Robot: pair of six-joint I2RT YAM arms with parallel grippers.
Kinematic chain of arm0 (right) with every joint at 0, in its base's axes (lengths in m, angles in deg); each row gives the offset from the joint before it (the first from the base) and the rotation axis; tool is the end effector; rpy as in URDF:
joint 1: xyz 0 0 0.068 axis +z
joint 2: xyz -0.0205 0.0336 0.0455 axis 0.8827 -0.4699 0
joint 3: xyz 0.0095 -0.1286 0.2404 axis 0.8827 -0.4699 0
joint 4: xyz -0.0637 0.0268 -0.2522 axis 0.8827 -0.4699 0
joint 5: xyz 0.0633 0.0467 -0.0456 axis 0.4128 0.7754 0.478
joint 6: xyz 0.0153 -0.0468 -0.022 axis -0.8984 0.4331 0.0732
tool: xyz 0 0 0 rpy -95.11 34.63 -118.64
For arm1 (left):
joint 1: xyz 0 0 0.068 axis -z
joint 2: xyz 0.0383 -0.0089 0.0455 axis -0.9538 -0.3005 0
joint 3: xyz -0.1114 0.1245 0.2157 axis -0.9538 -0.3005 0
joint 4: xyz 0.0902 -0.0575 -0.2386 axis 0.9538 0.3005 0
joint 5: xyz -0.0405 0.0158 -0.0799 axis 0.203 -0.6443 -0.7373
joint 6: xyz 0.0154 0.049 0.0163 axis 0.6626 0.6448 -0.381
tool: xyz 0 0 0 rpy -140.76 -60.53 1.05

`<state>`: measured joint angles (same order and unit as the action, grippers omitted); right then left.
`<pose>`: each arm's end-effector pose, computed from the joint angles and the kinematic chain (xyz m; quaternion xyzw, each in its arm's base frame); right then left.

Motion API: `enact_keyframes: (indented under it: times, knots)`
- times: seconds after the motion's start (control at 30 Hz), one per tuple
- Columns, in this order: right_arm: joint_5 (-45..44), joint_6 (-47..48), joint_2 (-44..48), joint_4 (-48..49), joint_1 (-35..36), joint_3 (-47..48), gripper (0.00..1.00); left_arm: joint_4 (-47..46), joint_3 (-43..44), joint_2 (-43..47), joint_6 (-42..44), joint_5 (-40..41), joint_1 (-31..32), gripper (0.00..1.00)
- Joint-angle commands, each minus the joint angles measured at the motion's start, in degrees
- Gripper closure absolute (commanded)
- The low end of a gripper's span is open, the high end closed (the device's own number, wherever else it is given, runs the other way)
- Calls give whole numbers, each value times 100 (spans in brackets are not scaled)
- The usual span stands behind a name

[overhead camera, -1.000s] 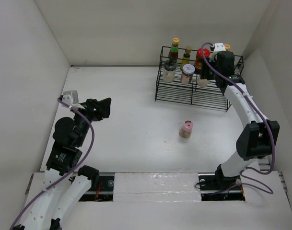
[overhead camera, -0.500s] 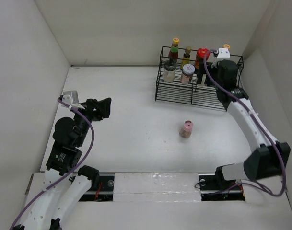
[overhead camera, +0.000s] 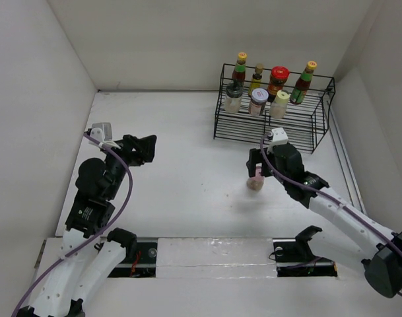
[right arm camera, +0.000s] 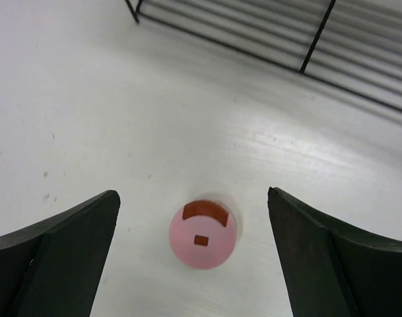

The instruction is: Organize the condiment bottles

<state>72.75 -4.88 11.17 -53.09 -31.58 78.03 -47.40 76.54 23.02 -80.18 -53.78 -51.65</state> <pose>0.1910 0.1031 0.2719 -0.0844 0.8377 0.1020 0.5298 0.1175 -0.0436 0.3910 -0.0269 0.6459 -0.2776 0.7107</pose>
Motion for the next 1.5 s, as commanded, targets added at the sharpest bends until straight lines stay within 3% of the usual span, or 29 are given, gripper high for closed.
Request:
enact_keyframes:
  times: [0.0,0.27,0.4,0.5,0.6,0.7,0.87,1.1,1.47]
  knots:
    - [43,-439,-233,-460,195,-92,1,-328,103,-66,63,-145,-30,30]
    - [-360,-835,-937,-364,248,-146,4,-275,103,-5,63,-92,-30,30]
    - [-624,-774,-990,-302,248,-14,45,-275,103,47,63,-92,-30,30]
    - [-800,-599,-824,-355,301,249,60,-275,103,48,63,-92,-30,30]
    - [-1491,-282,-648,-592,301,881,60,-275,103,48,11,-92,-30,29]
    - [-1943,190,-542,-523,-155,1698,60,-275,103,48,11,-197,-30,29]
    - [-1330,465,-902,-162,-1471,2753,60,-275,103,48,11,-84,-30,29]
    - [-310,518,-1649,-92,-2624,3738,60,-275,103,118,11,-31,-30,28]
    - [526,518,-2642,-83,-3408,3941,56,-275,103,13,11,-145,-30,24]
